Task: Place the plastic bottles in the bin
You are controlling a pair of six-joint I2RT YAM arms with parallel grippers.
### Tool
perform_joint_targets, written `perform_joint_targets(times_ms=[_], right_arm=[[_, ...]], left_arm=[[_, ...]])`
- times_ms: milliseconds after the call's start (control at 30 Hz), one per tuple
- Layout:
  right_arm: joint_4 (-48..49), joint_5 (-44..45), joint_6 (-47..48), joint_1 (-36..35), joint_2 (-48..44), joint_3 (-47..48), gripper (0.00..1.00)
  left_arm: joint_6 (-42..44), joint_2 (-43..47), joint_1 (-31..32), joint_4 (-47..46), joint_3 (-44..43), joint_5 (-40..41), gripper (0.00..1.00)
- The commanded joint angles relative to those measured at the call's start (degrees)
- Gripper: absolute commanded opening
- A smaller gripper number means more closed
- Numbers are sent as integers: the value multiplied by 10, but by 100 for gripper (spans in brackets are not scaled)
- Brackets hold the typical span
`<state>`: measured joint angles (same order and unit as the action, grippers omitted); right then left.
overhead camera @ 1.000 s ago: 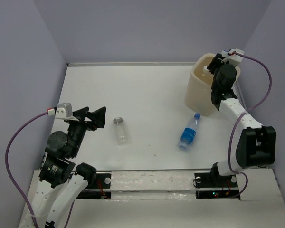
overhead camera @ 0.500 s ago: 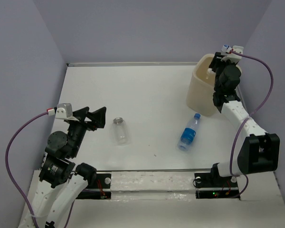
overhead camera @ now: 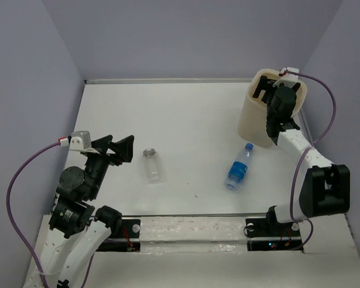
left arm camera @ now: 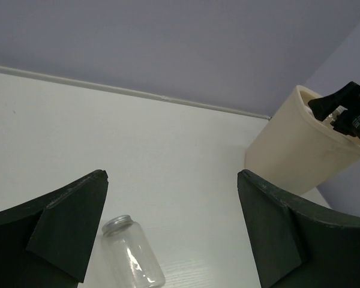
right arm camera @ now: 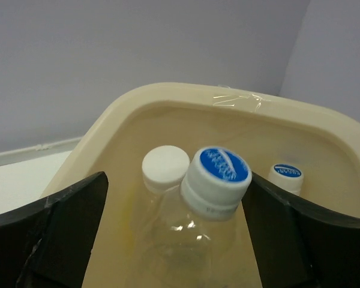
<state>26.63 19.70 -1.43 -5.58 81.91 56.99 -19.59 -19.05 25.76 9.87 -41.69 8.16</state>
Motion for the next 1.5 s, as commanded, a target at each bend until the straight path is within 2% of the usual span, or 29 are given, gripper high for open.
perform_joint_targets(times_ms=[0,67,167,333,400,500,533,633,733,800,900,1033,1333,1467], right_arm=[[-69,16,-37,2,-21,68,96],[-86,19,-47,2,-33,91,95],[-161,24,-80,2,-59,136,94],[-281,-29,-124,2,-91,203,93],[-370,-66,-165,2,-102,225,93],[-423,-93,-224,-33,-161,176,93],[-432,-102,-240,-69,-207,121,93],[-477,-53,-295,-145,-312,5,93],[-531,-10,-360,-161,-406,-77,93],[-548,1,-384,-161,-433,-108,93],[-588,10,-390,-161,-412,-129,95],[-592,13,-397,-161,-347,-156,99],[-497,-11,-424,-161,-229,-196,100],[-449,-12,-435,-161,-207,-223,100]], left_arm=[[8,6,-4,-26,5,-7,99],[9,6,-4,-27,4,-8,99],[8,5,-4,-27,5,-9,99],[8,6,-4,-29,5,-12,99],[10,6,-4,-29,5,-13,99],[9,11,-2,-28,4,-10,99],[10,14,-2,-27,4,-10,99],[10,18,2,-23,3,-4,99],[10,21,8,-24,2,-6,99],[10,23,11,-24,2,-6,99],[10,24,13,-24,2,-6,99],[10,29,14,-21,1,-2,99],[10,26,14,-21,2,-1,99],[10,28,14,-20,2,1,99]])
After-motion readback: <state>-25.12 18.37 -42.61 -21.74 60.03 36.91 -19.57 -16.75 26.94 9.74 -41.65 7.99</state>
